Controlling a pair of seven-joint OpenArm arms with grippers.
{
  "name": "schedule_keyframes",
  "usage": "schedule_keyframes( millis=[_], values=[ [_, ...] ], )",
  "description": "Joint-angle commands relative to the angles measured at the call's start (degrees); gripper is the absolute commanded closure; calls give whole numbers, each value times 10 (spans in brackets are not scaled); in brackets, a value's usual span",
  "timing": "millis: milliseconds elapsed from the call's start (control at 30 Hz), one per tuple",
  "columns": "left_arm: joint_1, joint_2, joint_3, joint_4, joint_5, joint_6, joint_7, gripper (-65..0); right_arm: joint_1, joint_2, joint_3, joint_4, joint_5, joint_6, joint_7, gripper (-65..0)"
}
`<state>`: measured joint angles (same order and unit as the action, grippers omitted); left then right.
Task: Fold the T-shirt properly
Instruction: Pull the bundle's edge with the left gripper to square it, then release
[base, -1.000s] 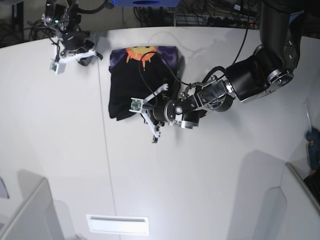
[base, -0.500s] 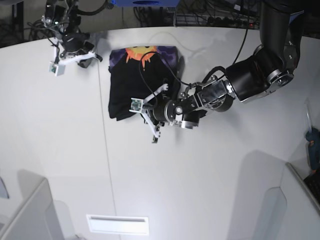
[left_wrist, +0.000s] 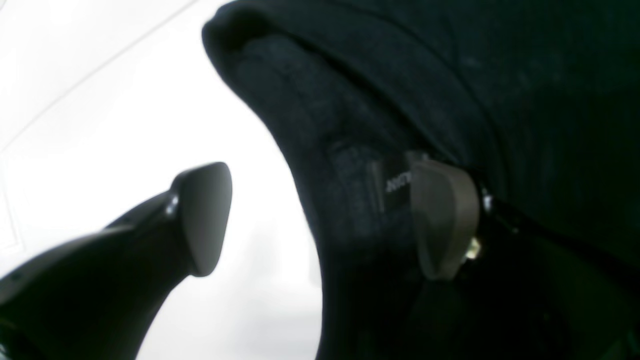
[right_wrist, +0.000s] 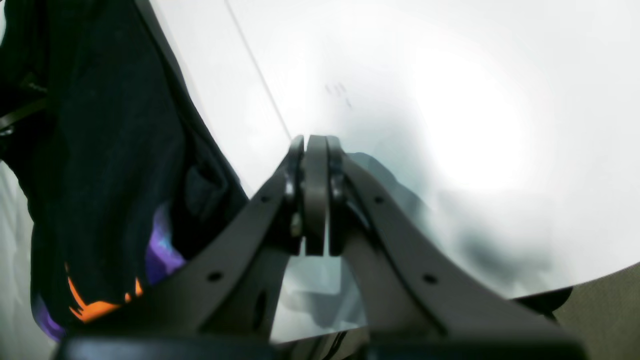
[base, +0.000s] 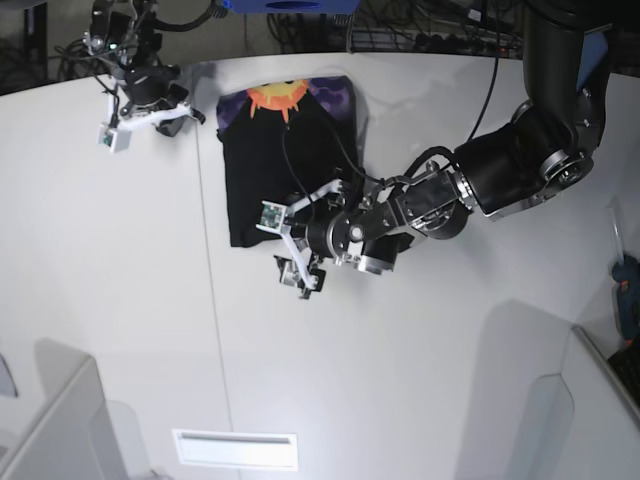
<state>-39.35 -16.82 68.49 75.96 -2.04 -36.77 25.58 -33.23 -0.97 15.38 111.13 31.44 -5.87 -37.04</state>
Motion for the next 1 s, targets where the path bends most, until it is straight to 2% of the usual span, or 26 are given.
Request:
schedule_keyframes(
  millis=[0,167,267,300,367,467,533,633,767,967],
  values=[
    [-22,1,-25,10,0,6,-4,-535,-2,2,1,8,3,6,9,0],
    [-19,-3,-117,76,-1,6,3,-533,-2,2,1,8,3,6,9,0],
    [-3,-3,-182,142,-38,6,68,-527,-4,2,1,15,3,6,9,0],
    [7,-3,-211,166,-62,6,95,-502,-5,2,1,21,3,6,9,0],
    [34,-5,-262,212,-115,6,143,-374,-9,2,1,33,3,6,9,0],
    [96,-25,-333,274,-167,6,187,-18,-17,2,1,47,3,7,11,0],
    [148,-34,-363,302,-179,6,189,0,-17,2,-1,48,4,14,18,0],
    [216,-51,-373,317,-180,6,190,0,-31,6,-45,48,3,47,46,0],
    [291,-66,-380,318,-182,6,189,0,-35,8,-98,47,3,48,81,0],
    [370,-77,-378,335,-181,6,188,0,-22,8,-137,43,2,48,83,0]
  ],
)
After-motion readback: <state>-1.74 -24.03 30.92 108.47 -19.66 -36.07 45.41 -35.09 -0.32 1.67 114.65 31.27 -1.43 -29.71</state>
